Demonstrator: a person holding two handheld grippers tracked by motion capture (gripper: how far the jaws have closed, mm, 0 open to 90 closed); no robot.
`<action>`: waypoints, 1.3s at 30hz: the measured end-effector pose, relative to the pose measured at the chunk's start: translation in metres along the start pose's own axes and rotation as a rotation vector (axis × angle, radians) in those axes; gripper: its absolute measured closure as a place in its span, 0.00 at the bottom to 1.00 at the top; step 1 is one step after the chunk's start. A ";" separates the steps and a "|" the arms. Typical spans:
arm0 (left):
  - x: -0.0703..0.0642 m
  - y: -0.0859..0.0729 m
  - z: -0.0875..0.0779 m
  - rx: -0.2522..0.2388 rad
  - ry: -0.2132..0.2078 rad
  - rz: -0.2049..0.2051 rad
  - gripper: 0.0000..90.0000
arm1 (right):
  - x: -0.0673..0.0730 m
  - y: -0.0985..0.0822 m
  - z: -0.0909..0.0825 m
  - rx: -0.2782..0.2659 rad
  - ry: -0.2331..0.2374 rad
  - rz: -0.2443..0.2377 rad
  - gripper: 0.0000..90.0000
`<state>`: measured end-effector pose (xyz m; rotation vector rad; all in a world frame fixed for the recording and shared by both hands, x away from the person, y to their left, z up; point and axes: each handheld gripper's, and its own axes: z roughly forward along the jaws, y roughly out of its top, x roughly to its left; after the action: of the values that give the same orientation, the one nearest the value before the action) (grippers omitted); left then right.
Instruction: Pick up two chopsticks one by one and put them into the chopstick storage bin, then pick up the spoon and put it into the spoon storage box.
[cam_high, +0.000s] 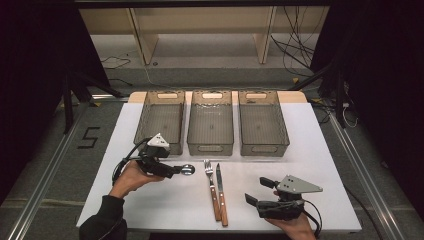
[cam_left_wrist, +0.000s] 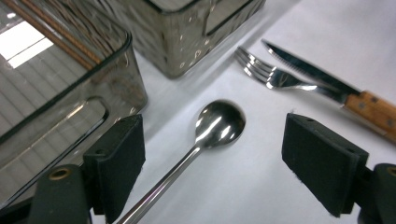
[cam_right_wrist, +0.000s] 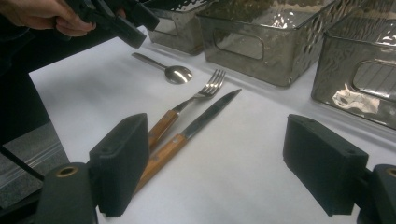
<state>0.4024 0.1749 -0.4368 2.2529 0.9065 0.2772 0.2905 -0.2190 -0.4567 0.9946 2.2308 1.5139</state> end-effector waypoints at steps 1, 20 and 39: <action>0.000 -0.001 0.001 0.008 0.002 0.002 0.24 | 0.000 0.000 0.000 0.001 0.000 0.002 0.26; 0.004 -0.006 0.017 0.127 0.014 0.061 0.25 | 0.000 -0.003 0.002 0.014 0.010 -0.003 0.26; 0.006 -0.003 0.031 0.230 -0.031 0.162 0.40 | 0.002 -0.003 0.005 0.028 0.014 -0.007 0.26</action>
<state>0.4182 0.1642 -0.4619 2.5412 0.7738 0.2195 0.2907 -0.2155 -0.4612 0.9863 2.2688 1.4953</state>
